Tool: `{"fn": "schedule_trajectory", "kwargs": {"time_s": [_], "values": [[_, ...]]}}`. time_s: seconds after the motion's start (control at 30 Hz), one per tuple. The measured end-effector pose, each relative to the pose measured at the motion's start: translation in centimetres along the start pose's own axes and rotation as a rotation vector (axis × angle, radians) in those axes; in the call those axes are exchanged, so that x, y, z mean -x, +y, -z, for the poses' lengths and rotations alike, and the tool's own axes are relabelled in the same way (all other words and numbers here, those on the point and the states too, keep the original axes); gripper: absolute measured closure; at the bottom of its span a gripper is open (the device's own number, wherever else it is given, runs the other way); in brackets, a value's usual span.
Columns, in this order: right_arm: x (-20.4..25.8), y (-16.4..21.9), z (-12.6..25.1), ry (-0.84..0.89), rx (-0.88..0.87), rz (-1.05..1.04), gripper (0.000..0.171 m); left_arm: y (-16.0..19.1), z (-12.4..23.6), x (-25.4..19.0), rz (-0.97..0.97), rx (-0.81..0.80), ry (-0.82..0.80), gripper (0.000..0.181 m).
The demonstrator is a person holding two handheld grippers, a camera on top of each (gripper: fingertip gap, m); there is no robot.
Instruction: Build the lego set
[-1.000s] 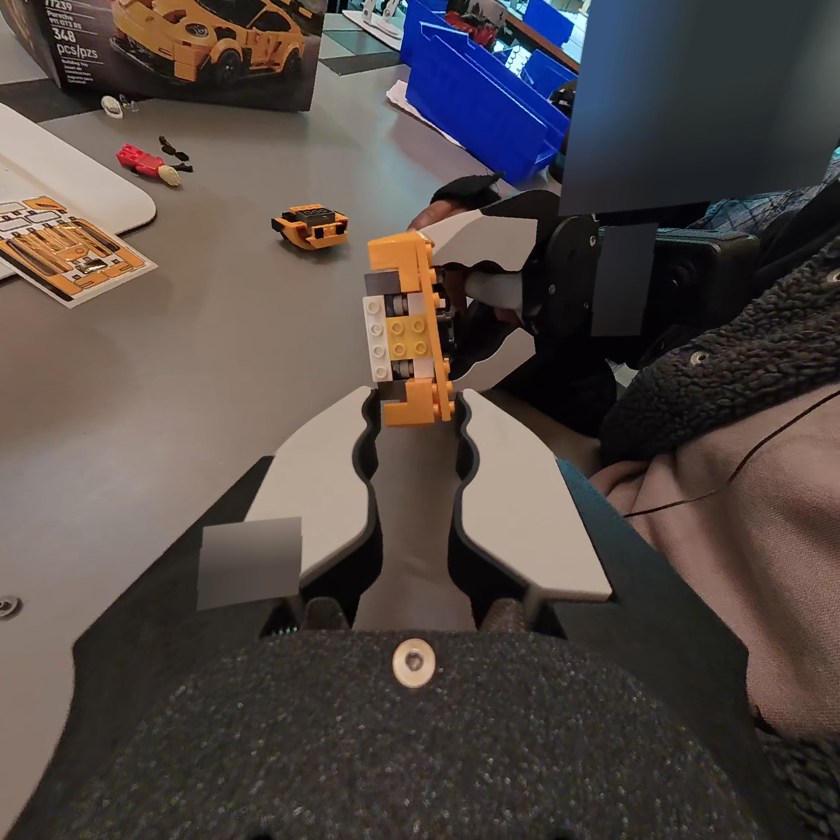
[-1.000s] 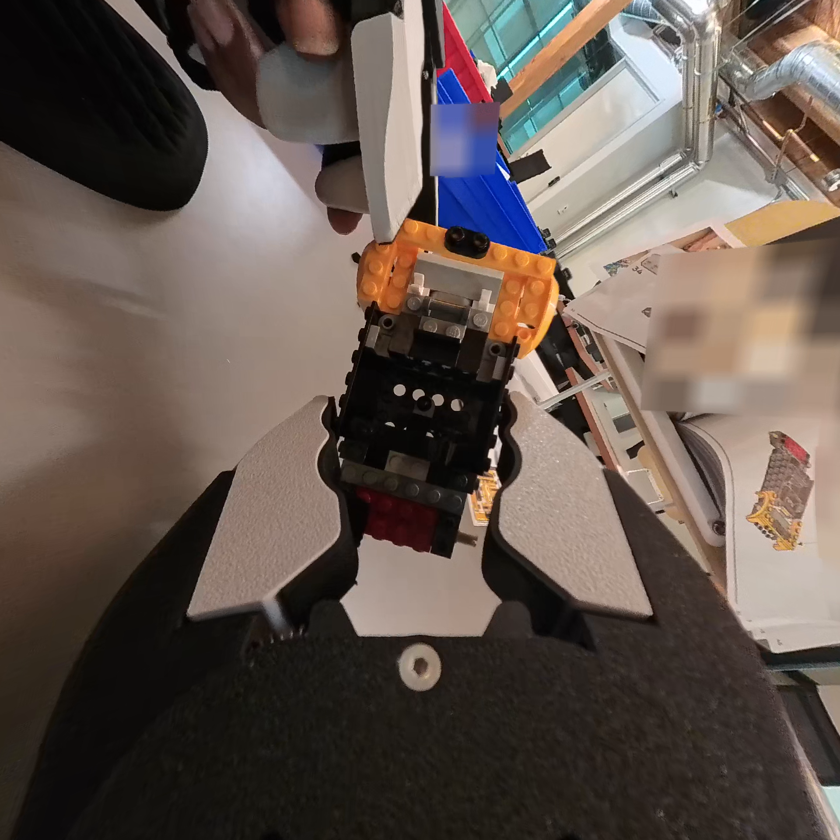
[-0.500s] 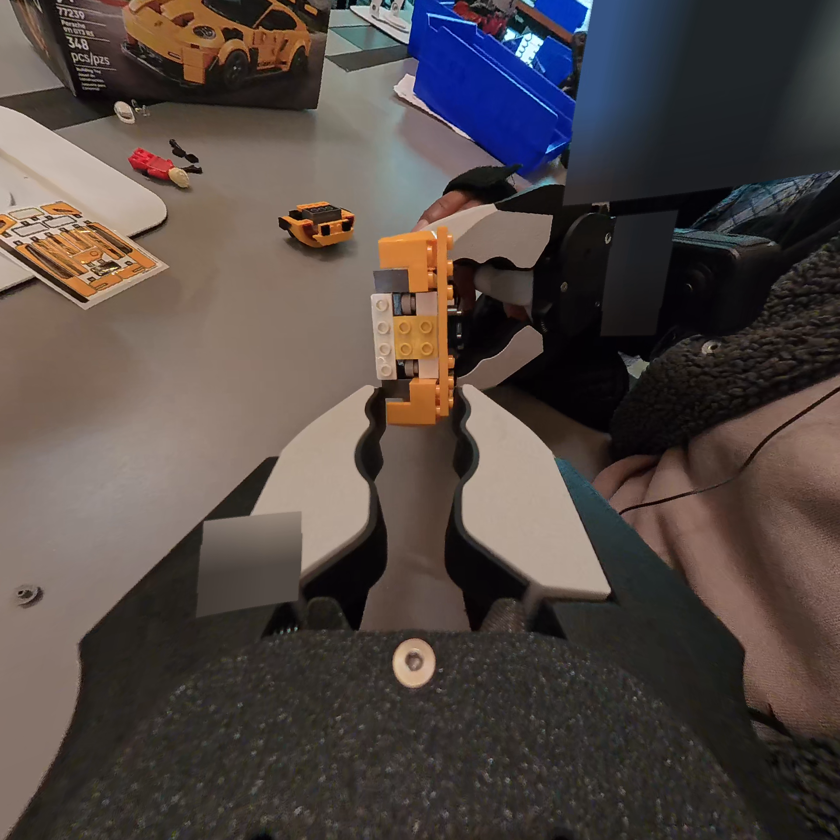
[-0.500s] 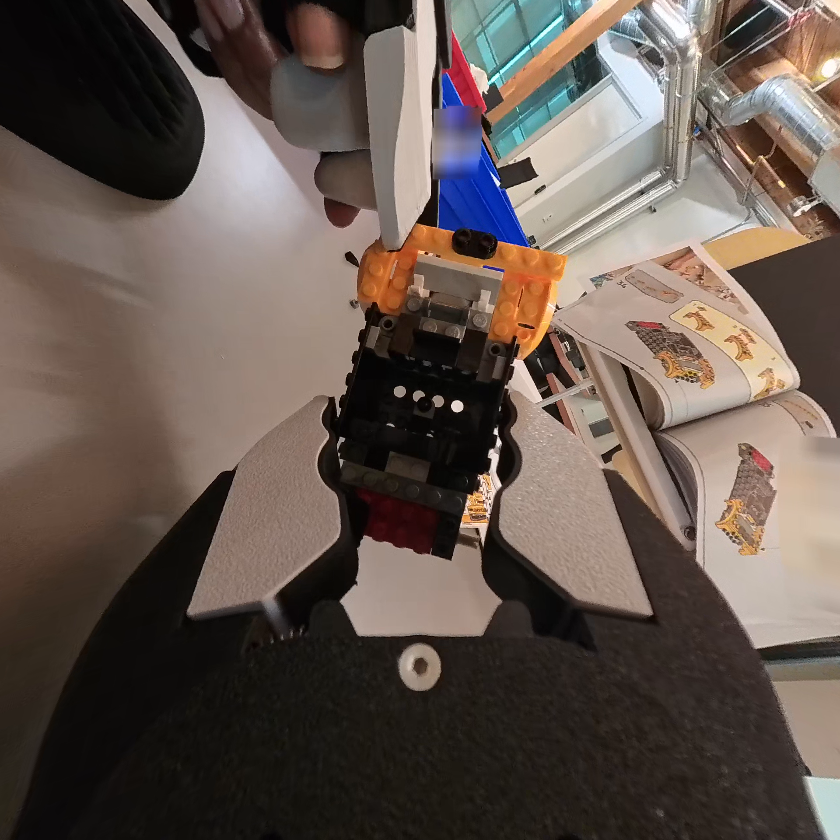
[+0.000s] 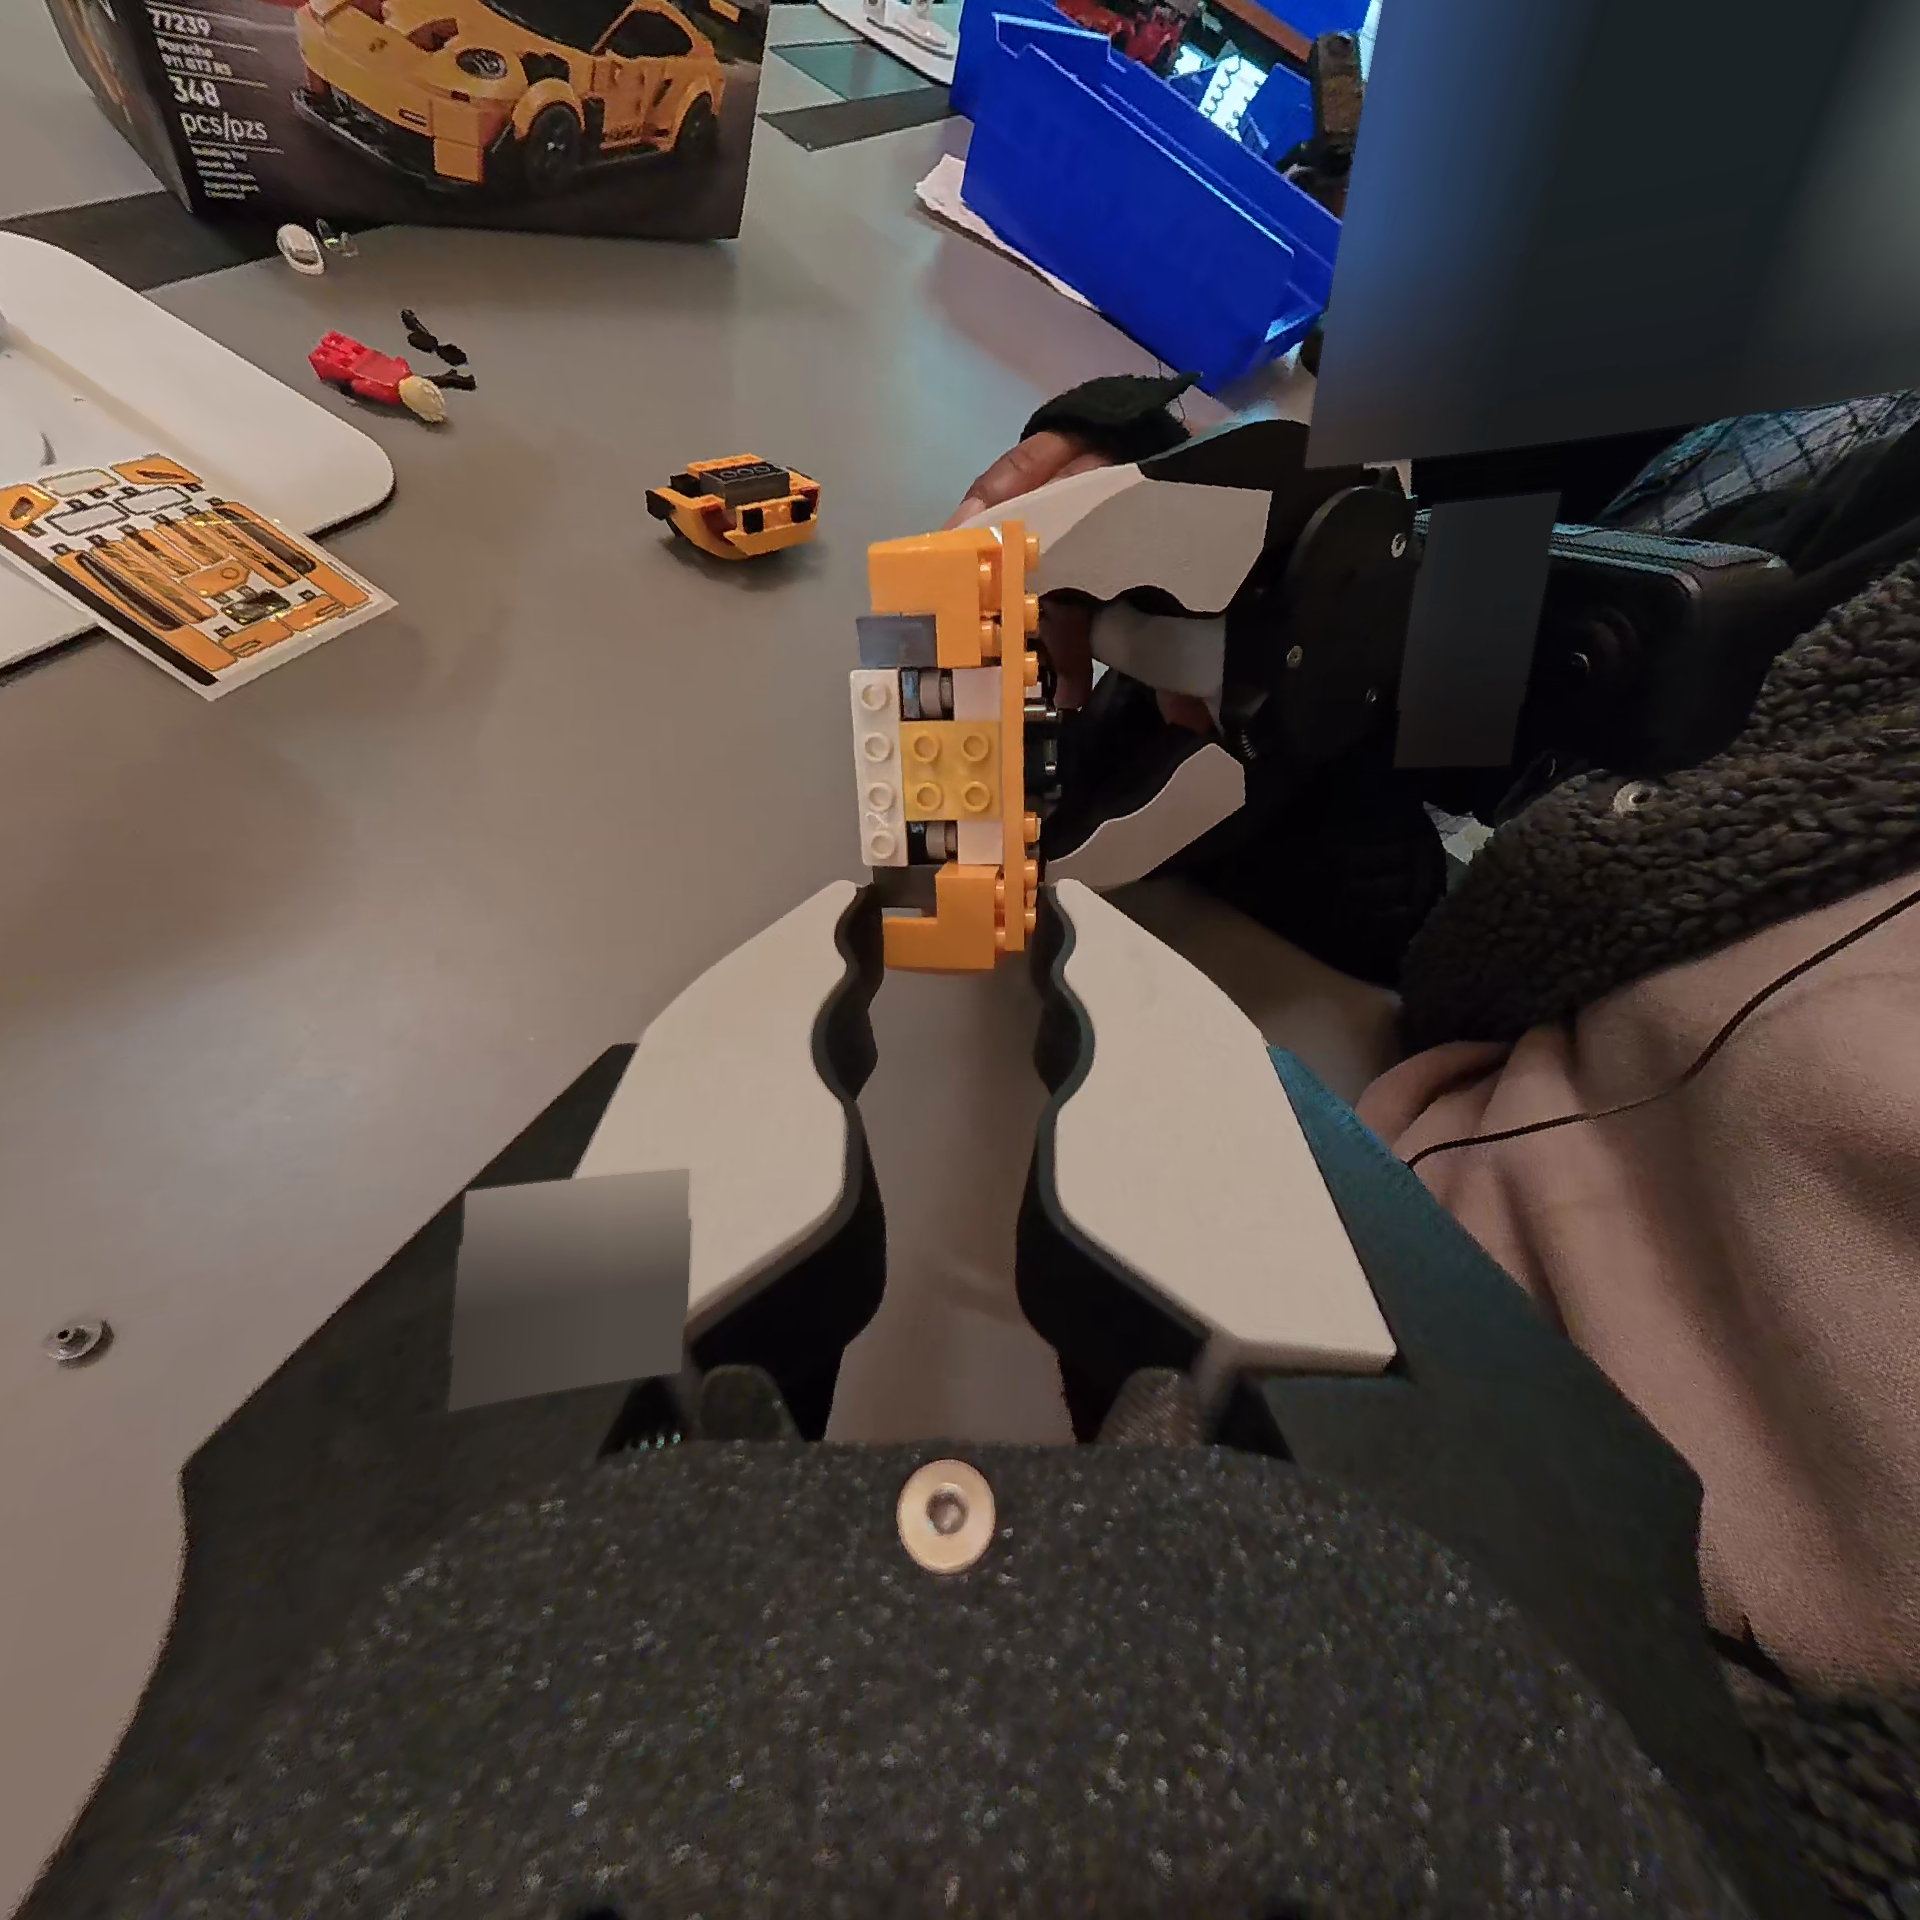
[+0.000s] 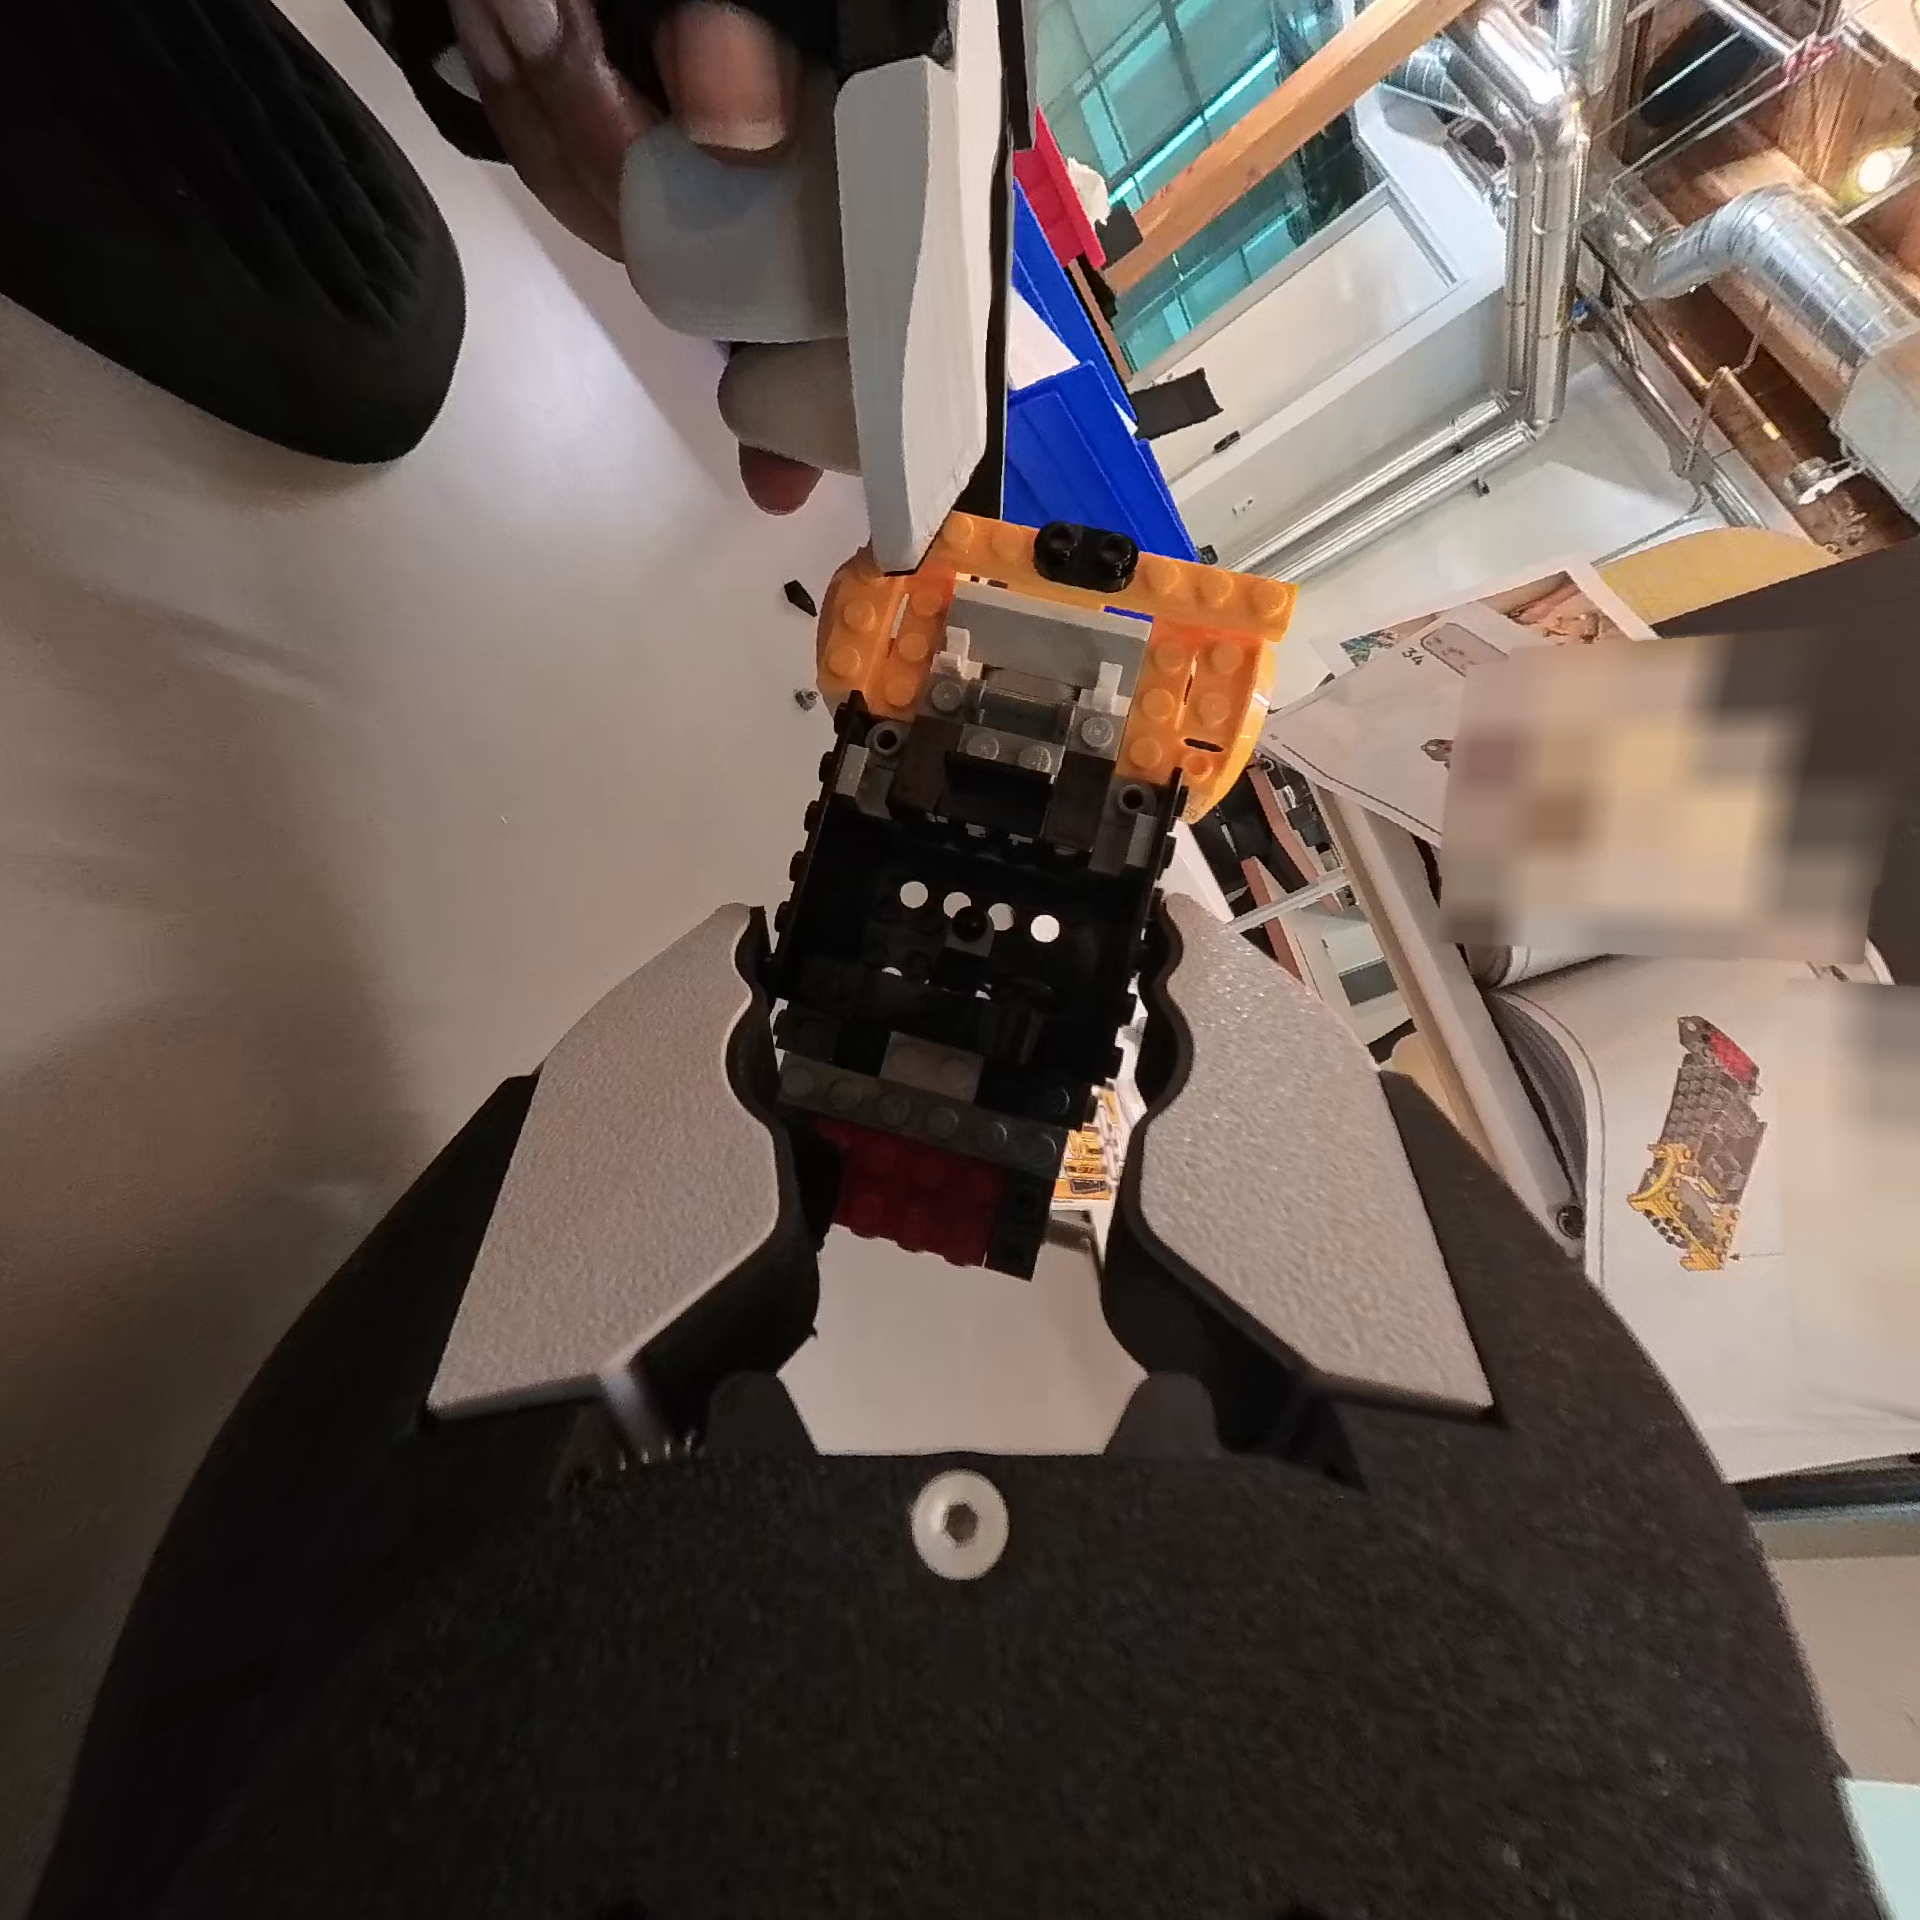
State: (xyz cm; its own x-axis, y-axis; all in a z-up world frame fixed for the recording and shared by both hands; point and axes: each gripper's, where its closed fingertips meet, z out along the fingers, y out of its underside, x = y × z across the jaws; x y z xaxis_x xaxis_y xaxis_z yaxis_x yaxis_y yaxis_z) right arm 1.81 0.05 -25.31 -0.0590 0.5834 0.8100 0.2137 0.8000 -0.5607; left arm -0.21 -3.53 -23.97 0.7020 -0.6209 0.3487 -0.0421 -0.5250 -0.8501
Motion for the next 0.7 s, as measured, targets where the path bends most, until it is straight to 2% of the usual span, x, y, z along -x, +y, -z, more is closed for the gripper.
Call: {"fn": "schedule_trajectory", "kwargs": {"time_s": [0.37, 0.7], "values": [[0.23, 0.20, -0.12, -0.022, 0.001, -0.028, 0.104, -0.03, -0.09, 0.04, 0.058, -0.027, 0.014, 0.152], [0.84, 0.22, -0.13, -0.061, 0.007, -0.020, 0.104, 0.84, 0.28, 0.05, 0.065, 0.027, 0.023, 0.155]]}}
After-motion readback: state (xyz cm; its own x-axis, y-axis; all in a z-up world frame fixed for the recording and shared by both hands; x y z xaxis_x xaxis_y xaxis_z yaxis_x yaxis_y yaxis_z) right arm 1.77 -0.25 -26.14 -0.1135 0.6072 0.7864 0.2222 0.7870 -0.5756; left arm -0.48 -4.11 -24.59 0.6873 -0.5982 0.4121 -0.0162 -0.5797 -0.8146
